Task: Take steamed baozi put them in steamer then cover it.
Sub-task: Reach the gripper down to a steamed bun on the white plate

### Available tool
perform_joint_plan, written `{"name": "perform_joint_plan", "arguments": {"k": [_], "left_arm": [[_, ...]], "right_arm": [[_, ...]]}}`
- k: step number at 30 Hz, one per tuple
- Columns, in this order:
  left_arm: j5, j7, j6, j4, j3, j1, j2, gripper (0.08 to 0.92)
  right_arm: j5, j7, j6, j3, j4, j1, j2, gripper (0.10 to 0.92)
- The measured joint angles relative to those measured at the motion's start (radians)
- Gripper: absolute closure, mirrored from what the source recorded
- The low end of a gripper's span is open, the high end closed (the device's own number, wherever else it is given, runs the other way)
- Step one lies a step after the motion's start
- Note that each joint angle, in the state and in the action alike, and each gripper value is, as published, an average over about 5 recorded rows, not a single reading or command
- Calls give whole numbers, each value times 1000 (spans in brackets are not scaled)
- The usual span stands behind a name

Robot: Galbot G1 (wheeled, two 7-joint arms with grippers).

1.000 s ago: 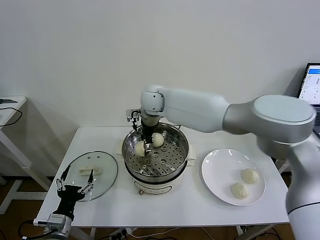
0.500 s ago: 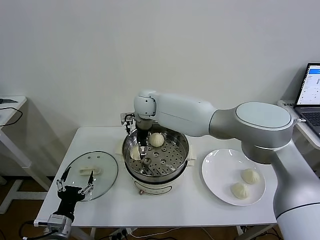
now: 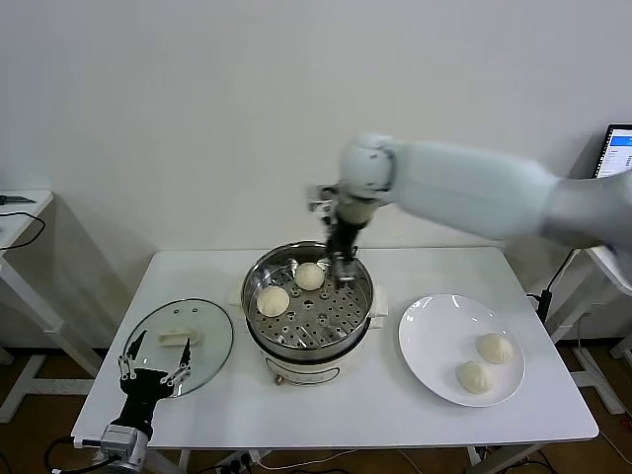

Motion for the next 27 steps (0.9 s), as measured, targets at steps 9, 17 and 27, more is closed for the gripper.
{"name": "perform_joint_plan", "arguments": {"k": [9, 17, 27], "left_arm": [[11, -6, 0, -17, 13, 12, -3, 177], [26, -7, -4, -20, 15, 26, -13, 177], [29, -8, -5, -18, 17, 23, -18, 177]], "right_arm": [[-165, -56, 58, 131, 98, -166, -294, 203], [-340, -86, 120, 340, 79, -434, -406, 203], [-477, -112, 166, 489, 43, -637, -442, 203]]}}
